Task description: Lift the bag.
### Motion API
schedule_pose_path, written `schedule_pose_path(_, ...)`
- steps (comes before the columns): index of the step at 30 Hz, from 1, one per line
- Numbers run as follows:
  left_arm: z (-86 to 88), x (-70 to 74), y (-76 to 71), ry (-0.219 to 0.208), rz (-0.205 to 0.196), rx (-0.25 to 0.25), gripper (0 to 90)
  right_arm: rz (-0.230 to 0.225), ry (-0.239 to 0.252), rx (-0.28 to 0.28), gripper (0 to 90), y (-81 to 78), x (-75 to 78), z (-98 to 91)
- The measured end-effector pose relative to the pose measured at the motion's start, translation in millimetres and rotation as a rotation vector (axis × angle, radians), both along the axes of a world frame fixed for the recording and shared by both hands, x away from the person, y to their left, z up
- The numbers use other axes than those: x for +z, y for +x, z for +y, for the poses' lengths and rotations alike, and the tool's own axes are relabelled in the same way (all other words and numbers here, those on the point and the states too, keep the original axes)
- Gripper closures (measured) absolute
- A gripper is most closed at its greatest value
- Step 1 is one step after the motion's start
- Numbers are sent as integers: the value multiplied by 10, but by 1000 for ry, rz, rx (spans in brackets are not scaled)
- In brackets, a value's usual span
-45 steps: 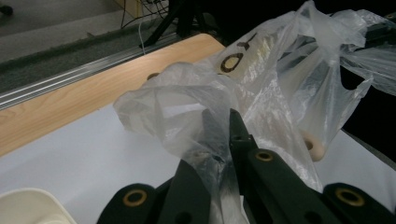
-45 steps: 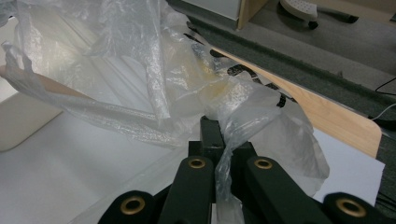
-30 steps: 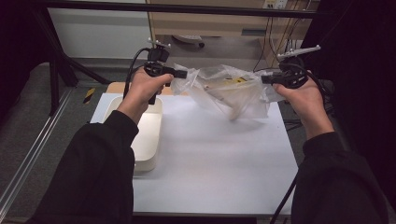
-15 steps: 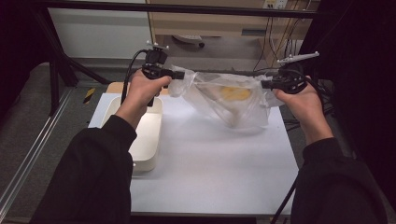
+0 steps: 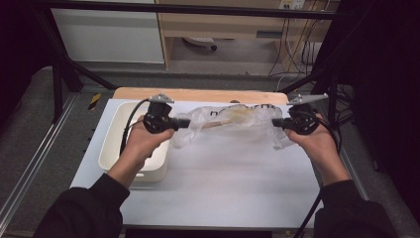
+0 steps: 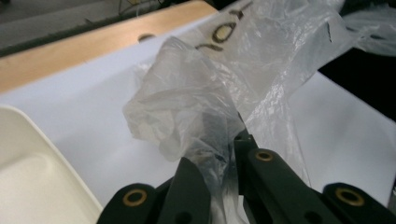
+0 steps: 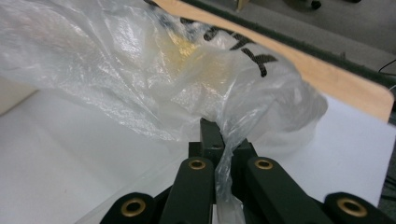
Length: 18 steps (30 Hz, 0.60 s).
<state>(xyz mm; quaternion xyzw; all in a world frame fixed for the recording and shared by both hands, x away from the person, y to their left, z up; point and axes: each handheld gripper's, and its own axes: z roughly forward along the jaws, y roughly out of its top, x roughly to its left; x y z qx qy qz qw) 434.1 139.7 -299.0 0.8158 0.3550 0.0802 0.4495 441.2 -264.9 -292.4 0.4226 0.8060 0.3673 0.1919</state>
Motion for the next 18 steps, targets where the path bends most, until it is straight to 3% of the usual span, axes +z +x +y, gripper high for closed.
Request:
schedule_pose_path(3, -38, -176, -231, -5, 11, -18, 900, 16, 3, 0, 900, -151, -173, -41)
schedule_pose_path(9, -156, -567, -630, 28, 5, -43, 900, 38, 7, -10, 900, -425, -518, -129)
schedule_pose_path(18, -136, -982, -871, 66, 2, -28, 900, 82, 35, -32, 900, -716, -936, -140)
